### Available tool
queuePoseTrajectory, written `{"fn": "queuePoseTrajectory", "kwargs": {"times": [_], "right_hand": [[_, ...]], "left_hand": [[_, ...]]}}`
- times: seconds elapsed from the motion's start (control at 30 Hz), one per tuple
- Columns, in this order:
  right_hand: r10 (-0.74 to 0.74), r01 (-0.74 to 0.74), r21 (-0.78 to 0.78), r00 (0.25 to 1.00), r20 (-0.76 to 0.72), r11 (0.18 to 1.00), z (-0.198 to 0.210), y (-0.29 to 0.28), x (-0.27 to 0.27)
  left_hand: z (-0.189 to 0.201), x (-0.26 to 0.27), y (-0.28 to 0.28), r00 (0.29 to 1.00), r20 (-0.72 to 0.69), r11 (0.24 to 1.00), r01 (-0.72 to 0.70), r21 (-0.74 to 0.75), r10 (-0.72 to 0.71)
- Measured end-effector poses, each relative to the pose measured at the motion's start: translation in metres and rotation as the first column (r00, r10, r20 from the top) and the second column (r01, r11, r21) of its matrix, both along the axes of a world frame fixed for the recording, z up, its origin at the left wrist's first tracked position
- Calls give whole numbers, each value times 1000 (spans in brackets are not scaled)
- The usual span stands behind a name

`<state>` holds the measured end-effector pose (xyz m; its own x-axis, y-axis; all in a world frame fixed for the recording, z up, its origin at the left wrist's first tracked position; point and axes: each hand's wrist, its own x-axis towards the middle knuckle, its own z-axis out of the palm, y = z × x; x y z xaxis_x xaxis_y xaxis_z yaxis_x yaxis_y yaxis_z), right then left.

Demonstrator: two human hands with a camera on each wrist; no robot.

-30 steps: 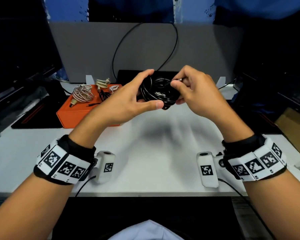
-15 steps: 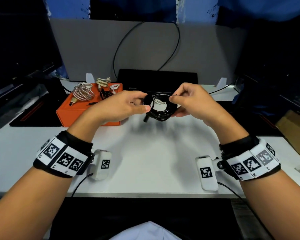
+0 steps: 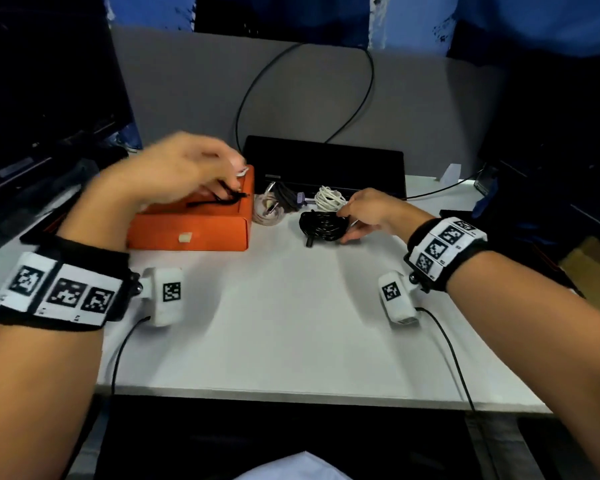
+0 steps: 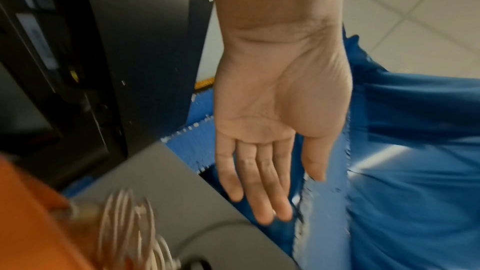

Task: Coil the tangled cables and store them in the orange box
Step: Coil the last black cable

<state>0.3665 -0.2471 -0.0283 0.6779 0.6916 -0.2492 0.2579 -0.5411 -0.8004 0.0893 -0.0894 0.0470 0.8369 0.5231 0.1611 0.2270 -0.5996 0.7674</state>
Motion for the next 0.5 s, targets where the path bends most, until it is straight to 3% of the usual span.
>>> {"fn": "queuePoseTrajectory", "kwargs": {"times": [0.1, 0.17, 0.23, 0.27, 0.37, 0.43, 0.5], "right_hand": [[-8, 13, -69, 998, 67, 998, -2, 8, 1], [34, 17, -163, 952, 305, 987, 3, 10, -1], [100, 57, -227, 776, 623, 972, 15, 13, -17], [122, 40, -208, 697, 707, 977, 23, 16, -33], [231, -147, -179, 612, 756, 973, 45, 26, -98], [384, -276, -271, 572, 725, 922, 49, 37, -142], [527, -348, -399, 477, 704, 848, 41, 51, -176]], "left_hand": [[10, -23, 50, 940, 204, 960, -278, -12, 275], [4, -37, 94, 874, 226, 896, -443, 10, 430], [-11, -47, 135, 818, 69, 811, -575, 104, 571], [-20, -48, 151, 795, -52, 792, -593, 146, 605], [-49, -40, 175, 779, -363, 848, -526, 64, 510], [-56, -30, 173, 804, -436, 890, -456, -14, 405], [-56, -21, 170, 822, -449, 918, -397, -11, 350]]}}
